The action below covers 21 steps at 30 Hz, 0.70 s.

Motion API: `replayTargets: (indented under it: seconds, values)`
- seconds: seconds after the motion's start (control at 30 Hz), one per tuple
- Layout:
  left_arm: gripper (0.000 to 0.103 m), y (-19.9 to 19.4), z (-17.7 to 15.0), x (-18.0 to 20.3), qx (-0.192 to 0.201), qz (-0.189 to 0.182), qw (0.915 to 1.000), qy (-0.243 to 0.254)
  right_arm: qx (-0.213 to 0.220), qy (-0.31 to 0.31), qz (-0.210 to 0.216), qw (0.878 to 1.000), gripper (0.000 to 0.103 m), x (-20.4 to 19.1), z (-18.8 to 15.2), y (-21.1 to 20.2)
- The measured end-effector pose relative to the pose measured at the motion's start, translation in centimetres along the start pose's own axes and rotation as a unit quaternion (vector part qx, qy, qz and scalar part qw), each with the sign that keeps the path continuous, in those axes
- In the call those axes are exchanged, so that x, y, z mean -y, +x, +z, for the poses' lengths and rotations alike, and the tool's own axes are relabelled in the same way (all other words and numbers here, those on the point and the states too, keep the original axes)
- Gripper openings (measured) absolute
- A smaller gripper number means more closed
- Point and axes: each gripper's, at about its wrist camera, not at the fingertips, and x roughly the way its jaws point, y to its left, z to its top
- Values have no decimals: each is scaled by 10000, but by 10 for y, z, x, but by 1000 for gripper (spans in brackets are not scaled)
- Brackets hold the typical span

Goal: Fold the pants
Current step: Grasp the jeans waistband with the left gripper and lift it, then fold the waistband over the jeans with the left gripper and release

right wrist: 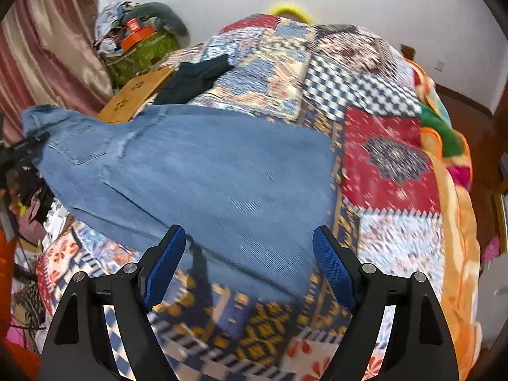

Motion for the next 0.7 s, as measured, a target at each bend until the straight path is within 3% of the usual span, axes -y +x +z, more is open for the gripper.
replayTargets:
  seconds: [0.1,0.23,0.4,0.57,0.7]
  values:
    - [20,-19,10,25,211,-312,9991,191,-201,292,-53,9994,80,14,-6,15]
    - [19,-34,34,72,496,-860,9942,416,-216,536,250,9980,80,22,-10,28]
    - [17,-50,56,142,721,-1686,9796,819,-171,493,393,9979,80,22,-8,30]
    - [17,-52,55,210,526,-2530,9589,1168,-115,421,443,9981,79,20,-10,28]
    - [17,-33,30,263,-108,-3106,9396,1436,-85,402,505,9979,79,20,-10,29]
